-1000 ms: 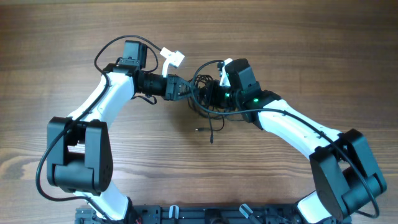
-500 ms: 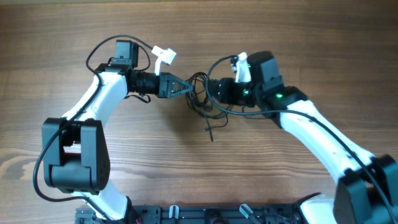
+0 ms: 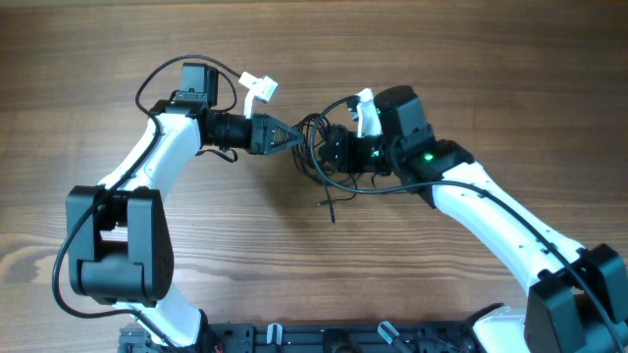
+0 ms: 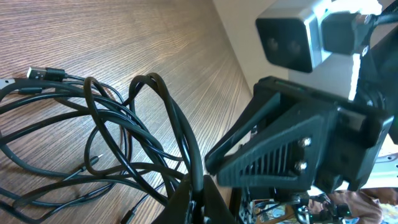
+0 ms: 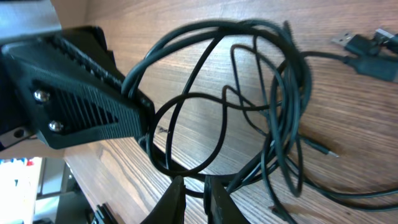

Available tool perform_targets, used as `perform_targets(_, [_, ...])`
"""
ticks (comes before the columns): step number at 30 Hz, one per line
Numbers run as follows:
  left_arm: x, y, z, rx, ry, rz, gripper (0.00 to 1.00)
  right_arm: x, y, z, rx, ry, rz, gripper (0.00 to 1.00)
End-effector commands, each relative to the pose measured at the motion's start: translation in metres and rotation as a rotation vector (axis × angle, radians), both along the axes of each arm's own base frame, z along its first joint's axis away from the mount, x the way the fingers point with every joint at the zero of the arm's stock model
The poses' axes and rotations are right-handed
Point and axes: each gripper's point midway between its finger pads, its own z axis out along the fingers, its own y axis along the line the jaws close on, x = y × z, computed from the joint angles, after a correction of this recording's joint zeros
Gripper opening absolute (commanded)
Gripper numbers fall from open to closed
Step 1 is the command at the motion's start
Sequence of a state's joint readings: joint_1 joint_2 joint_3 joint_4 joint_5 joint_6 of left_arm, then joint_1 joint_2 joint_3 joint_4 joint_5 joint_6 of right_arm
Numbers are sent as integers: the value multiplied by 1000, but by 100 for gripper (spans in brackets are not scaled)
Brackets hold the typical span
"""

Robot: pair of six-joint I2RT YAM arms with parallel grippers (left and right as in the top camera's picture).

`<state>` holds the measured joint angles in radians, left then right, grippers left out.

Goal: Untangle cables

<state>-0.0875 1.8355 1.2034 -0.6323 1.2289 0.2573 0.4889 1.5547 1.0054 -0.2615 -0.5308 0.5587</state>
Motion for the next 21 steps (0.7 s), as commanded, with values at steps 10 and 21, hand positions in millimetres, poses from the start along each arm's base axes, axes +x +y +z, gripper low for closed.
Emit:
perform_targets(10, [-1,-1,6,-29,-17,-11,4,4,18,8,-12,-96,37,8])
perform_targets(21, [-2,-1,6,-30,-1,-7,4,6,23,-7,-21,-74,46,6])
